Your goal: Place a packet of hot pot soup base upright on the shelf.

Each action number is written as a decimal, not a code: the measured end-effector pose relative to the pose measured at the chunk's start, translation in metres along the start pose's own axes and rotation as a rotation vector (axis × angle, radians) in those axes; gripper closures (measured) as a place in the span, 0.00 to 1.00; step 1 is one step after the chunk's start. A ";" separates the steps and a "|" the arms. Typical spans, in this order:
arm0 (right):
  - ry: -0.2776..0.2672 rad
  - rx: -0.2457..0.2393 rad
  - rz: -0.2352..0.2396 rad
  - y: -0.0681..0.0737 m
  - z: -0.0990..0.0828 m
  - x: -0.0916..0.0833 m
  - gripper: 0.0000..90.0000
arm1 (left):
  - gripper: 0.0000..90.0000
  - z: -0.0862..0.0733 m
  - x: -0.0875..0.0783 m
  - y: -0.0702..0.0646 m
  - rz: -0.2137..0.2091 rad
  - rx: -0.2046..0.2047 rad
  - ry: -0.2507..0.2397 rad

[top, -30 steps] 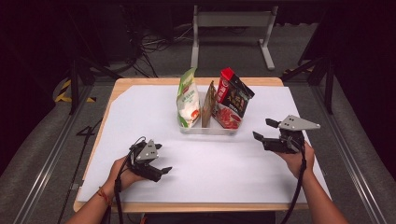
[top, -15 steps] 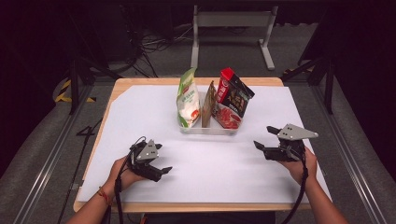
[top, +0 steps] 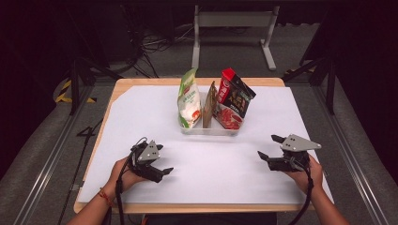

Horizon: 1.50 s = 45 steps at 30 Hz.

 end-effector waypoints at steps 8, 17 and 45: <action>0.025 -0.008 -0.001 0.002 -0.014 -0.005 0.25 | 0.14 -0.001 0.000 0.001 0.002 -0.006 0.003; 0.036 -0.010 0.001 0.007 -0.028 -0.009 0.23 | 0.14 -0.001 0.001 0.002 0.001 -0.008 0.003; -0.025 0.098 -0.054 0.007 -0.049 -0.031 0.22 | 0.13 0.002 0.000 0.000 -0.012 0.023 -0.011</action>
Point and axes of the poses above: each handheld gripper's, and its own axes: x roughly forward along the jaws, z roughly out of its top, y roughly to its left, the point moved 8 cm from there along x, roughly forward along the jaws, and after that the axes turned 4 degrees about x, right-handed, at the moved point
